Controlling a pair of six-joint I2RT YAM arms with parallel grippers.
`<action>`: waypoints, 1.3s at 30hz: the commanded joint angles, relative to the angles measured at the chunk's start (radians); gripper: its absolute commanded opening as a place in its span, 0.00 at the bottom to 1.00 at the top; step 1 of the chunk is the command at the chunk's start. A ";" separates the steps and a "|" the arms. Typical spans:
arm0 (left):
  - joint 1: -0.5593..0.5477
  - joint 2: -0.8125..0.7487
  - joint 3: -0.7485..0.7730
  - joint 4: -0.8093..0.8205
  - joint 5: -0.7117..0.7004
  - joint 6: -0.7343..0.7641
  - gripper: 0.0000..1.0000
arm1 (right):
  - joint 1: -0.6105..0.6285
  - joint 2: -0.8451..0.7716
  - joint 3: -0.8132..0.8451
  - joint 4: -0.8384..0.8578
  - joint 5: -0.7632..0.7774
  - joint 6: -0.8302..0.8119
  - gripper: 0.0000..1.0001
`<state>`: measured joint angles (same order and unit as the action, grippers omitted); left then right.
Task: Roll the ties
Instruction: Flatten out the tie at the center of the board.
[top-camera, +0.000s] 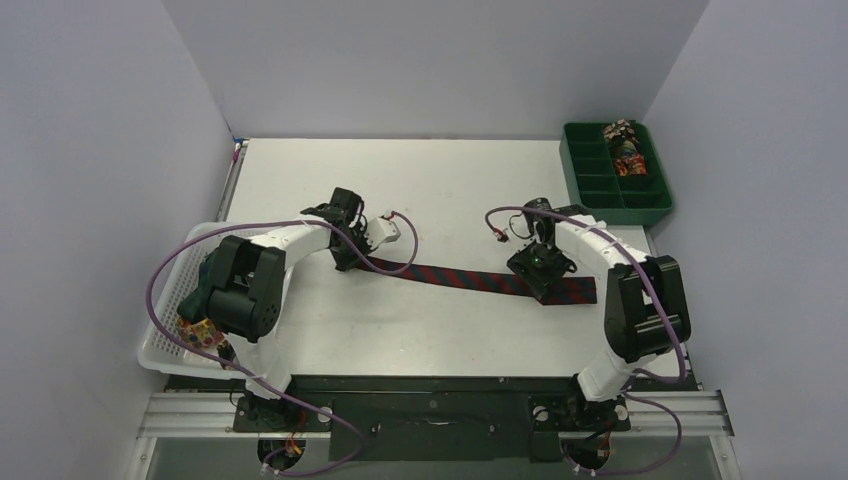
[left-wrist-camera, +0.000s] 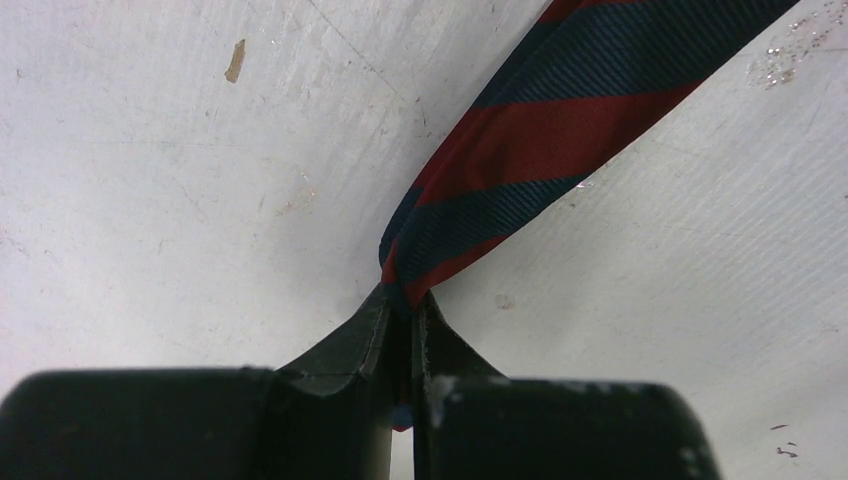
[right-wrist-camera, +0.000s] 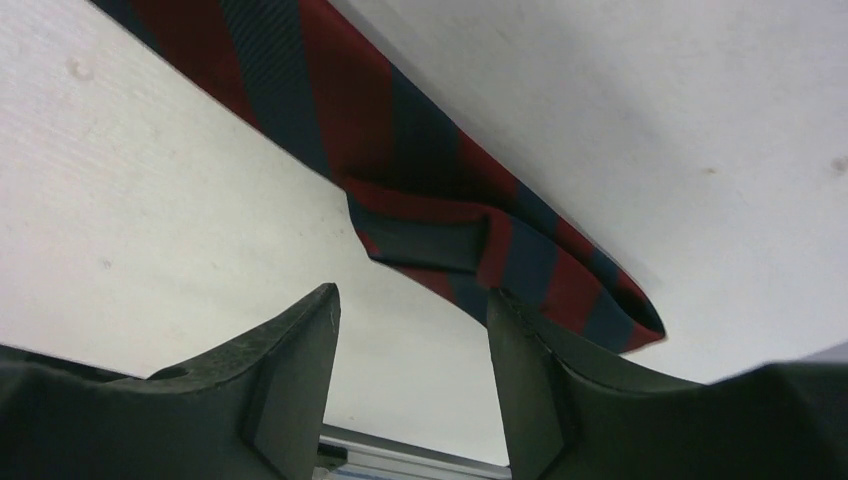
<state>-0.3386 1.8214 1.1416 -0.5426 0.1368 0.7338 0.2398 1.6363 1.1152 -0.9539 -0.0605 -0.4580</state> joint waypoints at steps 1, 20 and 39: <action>-0.002 0.023 -0.025 -0.067 0.006 -0.026 0.00 | 0.036 0.059 -0.049 0.124 0.043 0.093 0.52; 0.070 -0.005 -0.079 -0.087 -0.006 0.052 0.00 | -0.433 -0.008 0.069 -0.036 0.213 -0.155 0.29; 0.126 0.017 0.162 -0.286 0.166 0.059 0.60 | -0.308 0.209 0.329 -0.223 -0.053 -0.463 0.63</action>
<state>-0.2283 1.8282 1.2835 -0.8104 0.2539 0.8108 -0.1097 1.8301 1.4498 -1.1698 -0.0574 -0.8494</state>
